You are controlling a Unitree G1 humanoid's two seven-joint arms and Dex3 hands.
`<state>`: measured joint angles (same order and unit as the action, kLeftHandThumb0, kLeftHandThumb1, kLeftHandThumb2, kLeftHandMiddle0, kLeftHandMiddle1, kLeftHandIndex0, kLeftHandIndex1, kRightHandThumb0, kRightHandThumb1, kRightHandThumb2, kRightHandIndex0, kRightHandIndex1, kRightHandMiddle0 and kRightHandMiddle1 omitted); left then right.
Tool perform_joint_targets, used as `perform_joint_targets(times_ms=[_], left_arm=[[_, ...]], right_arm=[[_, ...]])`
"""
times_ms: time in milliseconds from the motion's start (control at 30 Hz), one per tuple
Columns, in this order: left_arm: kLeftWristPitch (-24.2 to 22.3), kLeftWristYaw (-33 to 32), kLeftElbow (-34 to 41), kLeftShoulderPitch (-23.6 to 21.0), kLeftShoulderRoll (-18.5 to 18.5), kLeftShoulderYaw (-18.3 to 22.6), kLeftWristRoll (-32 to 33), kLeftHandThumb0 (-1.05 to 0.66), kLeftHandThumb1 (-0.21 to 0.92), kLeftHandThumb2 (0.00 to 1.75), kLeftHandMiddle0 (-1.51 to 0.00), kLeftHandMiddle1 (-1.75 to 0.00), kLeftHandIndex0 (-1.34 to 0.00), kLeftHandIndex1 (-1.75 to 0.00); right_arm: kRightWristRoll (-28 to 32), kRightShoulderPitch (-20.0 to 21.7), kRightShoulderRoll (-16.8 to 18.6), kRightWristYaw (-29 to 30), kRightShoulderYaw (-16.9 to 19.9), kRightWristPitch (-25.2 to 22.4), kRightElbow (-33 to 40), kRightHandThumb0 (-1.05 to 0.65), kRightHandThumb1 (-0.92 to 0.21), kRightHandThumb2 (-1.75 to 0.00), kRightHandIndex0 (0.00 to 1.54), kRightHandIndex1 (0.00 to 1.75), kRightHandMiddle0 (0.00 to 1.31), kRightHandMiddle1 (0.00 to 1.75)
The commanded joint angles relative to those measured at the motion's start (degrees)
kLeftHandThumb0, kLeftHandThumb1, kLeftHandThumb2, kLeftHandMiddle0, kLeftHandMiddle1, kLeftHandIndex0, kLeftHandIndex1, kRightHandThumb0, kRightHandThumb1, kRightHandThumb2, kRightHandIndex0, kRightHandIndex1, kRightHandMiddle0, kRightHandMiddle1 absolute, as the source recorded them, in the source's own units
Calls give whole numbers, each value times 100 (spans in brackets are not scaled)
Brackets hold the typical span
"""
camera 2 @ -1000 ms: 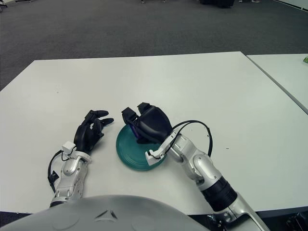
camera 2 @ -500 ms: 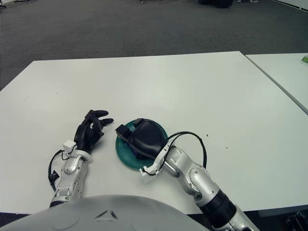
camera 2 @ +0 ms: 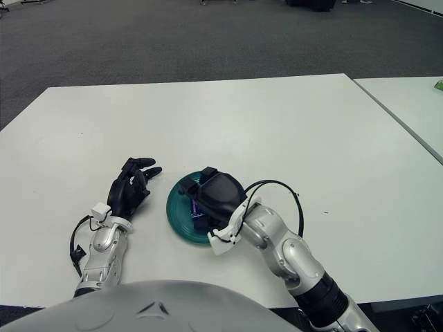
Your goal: Put the gum into the plate.
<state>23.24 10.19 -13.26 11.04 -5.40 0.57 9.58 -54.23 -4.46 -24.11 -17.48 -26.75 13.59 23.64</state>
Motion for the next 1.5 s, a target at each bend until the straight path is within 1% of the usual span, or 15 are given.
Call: perform_joint_targets(times_ms=[0,67,167,233,367,467,533,667,833,967,1067,1167,1233,1333,1467], left_arm=[[-22,161,-319,46,24,16,103,-90,92,95,-31,-58,-8,-113],[-5,137,-248,76,21,-26,40,-89,92,95,-30,-55,-6,-112],[-3,47,-144,122,-4,-73,-63,-88,92,94,-29,-52,-5,-111],[-11,-31,-58,155,-30,-109,-138,-88,92,92,-29,-52,-7,-112],[-61,-79,30,212,-97,-141,-158,-87,92,88,-28,-57,-7,-115],[-182,-129,111,270,-138,-182,-179,-88,92,86,-27,-61,-7,-116],[-222,-182,138,292,-150,-197,-221,-89,92,86,-27,-63,-7,-116],[-152,-279,163,324,-186,-256,-320,-91,92,87,-27,-67,-8,-116],[-106,-312,173,331,-180,-314,-364,-94,92,89,-29,-71,-10,-117],[-201,-281,234,354,-169,-362,-312,-96,92,91,-30,-73,-10,-117],[-249,-268,299,398,-174,-397,-280,-97,92,92,-30,-73,-9,-116],[-295,-250,356,428,-177,-421,-232,-97,92,93,-31,-74,-9,-115],[-317,-243,403,460,-171,-439,-209,-97,92,93,-31,-74,-9,-116],[-354,-237,473,508,-156,-456,-184,-97,92,93,-31,-74,-9,-116],[-433,-248,584,592,-139,-459,-146,-97,92,93,-31,-74,-9,-116]], right_arm=[[337,-163,267,997,186,311,-294,-105,-92,-95,2,5,0,17],[509,-252,468,1551,261,455,-478,-105,-92,-91,3,5,0,21],[769,-329,691,1903,311,509,-654,-105,-92,-85,6,4,0,26],[979,-373,835,2055,345,522,-762,-105,-92,-76,8,4,0,34],[1453,-297,1158,2088,452,330,-1032,-105,-92,-69,11,4,0,38],[1913,-243,1411,2073,536,234,-1252,-105,-92,-71,13,4,0,34],[2409,-278,1579,2004,614,229,-1359,-105,-92,-74,13,4,0,29],[3167,-368,1950,2160,812,345,-1569,-105,-92,-77,14,3,0,23],[4027,-394,2474,2450,1115,648,-1795,-105,-92,-84,21,5,0,34],[4611,-365,2761,2558,1498,505,-1734,-105,-92,-86,25,6,0,45],[4903,-422,2785,2505,1724,454,-1688,-103,-92,-86,29,7,0,56],[5466,-729,2570,2249,2178,383,-1711,-99,-92,-85,34,8,0,66],[5677,-892,2483,2105,2347,372,-1707,-95,-92,-86,37,9,0,72],[5880,-981,2349,1926,2582,313,-1779,-93,-92,-87,39,10,0,75],[6040,-1011,2027,1771,3003,-8,-1896,-90,-92,-90,40,10,0,75]])
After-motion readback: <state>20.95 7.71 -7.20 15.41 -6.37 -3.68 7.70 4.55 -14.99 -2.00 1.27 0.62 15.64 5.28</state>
